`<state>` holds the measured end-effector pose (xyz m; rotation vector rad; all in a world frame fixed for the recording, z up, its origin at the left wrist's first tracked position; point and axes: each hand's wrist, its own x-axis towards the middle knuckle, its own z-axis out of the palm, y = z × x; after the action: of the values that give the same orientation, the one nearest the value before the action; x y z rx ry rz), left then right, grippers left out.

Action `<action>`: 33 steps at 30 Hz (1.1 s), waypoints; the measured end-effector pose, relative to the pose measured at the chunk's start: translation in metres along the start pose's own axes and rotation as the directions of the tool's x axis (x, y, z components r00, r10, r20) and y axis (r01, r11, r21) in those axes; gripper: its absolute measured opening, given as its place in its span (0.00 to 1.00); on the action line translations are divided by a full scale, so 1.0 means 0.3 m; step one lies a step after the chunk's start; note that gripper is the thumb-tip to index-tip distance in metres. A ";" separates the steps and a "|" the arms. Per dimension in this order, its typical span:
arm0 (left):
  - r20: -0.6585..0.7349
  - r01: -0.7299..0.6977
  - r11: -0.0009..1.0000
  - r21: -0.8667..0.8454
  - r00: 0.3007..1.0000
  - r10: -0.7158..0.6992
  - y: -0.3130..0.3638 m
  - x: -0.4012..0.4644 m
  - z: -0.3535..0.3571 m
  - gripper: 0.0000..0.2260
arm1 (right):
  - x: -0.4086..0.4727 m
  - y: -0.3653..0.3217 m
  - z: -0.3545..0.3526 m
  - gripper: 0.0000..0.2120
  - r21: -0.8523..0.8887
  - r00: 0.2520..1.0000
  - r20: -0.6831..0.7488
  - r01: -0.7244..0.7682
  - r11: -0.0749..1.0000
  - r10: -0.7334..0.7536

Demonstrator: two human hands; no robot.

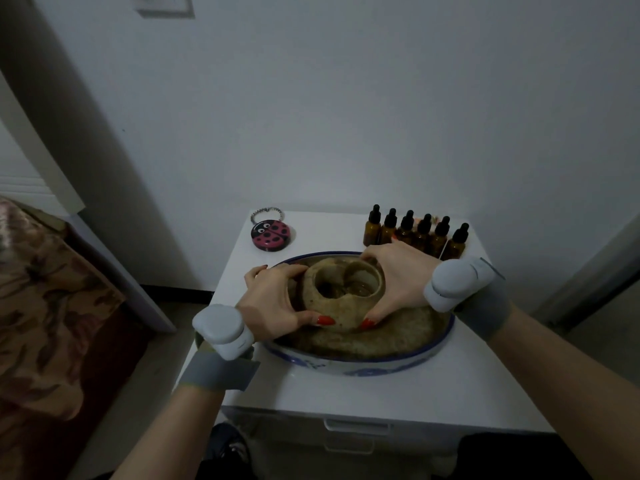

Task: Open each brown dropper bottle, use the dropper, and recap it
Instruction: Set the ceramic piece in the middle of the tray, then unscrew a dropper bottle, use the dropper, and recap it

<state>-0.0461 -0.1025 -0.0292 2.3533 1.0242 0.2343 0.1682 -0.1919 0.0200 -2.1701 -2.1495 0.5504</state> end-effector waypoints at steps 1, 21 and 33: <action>0.007 0.000 1.000 0.004 1.000 0.000 0.001 0.002 -0.002 0.37 | 0.000 0.000 -0.001 0.42 0.007 1.000 0.003 0.001 1.000 -0.001; 0.074 -0.030 0.967 0.252 0.997 0.012 0.041 0.001 -0.062 0.41 | -0.030 0.003 -0.014 0.40 0.095 0.998 0.054 -0.028 0.995 0.023; -0.231 0.003 1.000 0.019 0.973 0.002 0.039 0.010 -0.141 0.22 | -0.012 0.136 -0.091 0.13 0.507 0.818 -0.480 -0.036 0.861 0.317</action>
<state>-0.0522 -0.0891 0.0123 2.3832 1.1387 0.5103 0.2151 -0.1912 0.0352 -1.9407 -1.3396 0.3467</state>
